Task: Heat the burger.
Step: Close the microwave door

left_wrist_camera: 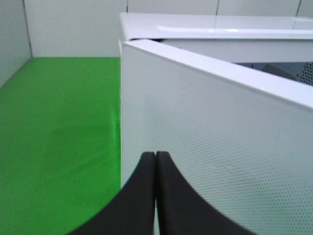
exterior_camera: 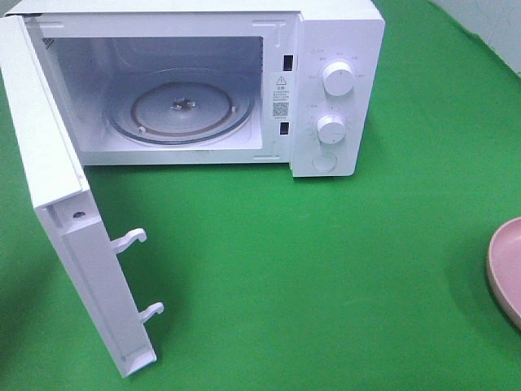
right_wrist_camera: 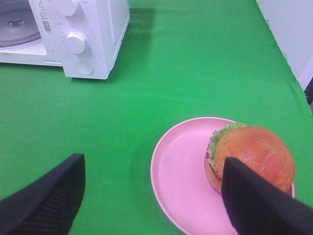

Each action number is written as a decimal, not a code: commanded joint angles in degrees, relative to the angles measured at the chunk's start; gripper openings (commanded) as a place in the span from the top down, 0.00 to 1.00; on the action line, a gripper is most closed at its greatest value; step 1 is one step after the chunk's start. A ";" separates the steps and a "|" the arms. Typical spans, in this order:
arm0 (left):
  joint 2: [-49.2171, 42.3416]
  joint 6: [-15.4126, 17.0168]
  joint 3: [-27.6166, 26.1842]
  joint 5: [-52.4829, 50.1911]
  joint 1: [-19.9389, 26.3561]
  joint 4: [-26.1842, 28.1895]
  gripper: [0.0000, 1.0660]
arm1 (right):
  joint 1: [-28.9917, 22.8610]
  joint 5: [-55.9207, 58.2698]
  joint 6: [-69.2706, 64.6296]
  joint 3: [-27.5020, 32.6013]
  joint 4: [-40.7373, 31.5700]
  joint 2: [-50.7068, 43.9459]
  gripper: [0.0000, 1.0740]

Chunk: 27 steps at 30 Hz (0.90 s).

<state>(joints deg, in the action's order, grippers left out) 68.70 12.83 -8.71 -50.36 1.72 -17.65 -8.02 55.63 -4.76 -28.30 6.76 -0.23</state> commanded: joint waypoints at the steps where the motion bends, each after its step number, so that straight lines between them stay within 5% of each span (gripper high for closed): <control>1: 3.44 2.23 -0.40 -3.72 0.17 -1.83 1.00 | 0.17 -0.69 0.57 0.11 0.11 -1.55 0.31; 10: 11.00 1.78 -3.90 -4.47 -4.87 -4.58 1.00 | 0.17 -0.69 0.57 0.11 0.11 -1.55 0.31; 16: 15.47 -5.33 -4.18 -5.39 -14.90 9.00 1.00 | 0.17 -0.69 0.57 0.11 0.11 -1.55 0.31; 18: 18.33 -9.68 -4.30 -8.88 -21.66 17.65 1.00 | 0.17 -0.69 0.57 0.11 0.11 -1.55 0.31; 23: 20.63 -11.34 -5.44 -10.94 -26.13 22.29 1.00 | 0.17 -0.69 0.57 0.11 0.11 -1.55 0.31; 27: 25.10 -12.83 -11.29 -10.49 -33.00 27.67 1.00 | 0.17 -0.69 0.57 0.11 0.11 -1.55 0.31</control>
<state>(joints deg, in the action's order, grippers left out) 92.42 0.74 -16.96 -59.76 -28.76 7.45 -8.02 55.63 -4.76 -28.30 6.70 -0.23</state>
